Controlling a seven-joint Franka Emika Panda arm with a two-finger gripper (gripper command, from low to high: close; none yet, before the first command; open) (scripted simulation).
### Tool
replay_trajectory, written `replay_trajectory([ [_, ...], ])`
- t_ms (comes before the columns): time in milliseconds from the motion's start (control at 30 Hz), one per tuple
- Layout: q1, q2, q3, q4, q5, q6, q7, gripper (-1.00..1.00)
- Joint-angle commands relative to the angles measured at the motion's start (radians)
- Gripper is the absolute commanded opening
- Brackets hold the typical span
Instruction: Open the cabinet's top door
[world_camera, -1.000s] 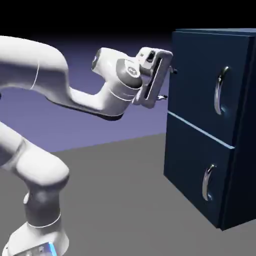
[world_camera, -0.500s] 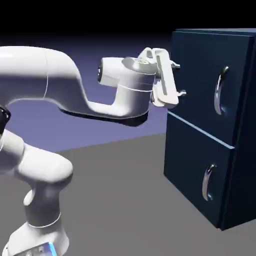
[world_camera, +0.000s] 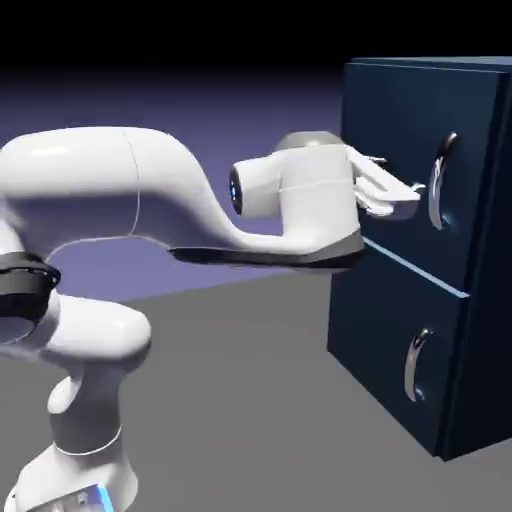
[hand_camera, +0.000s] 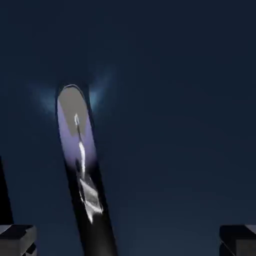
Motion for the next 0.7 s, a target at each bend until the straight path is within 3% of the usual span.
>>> replay_trajectory([
  [0, 0.015, -0.005, -0.016, 0.009, -0.044, -0.001, -0.015, 0.00],
  [267, 0.214, 0.050, -0.152, 0.151, -0.092, -0.021, -0.015, 0.00],
  [300, 0.214, 0.050, -0.152, 0.151, -0.092, -0.021, -0.015, -1.00],
  [667, -0.125, 0.190, 0.108, -0.008, -0.089, -0.100, 0.206, -1.00],
])
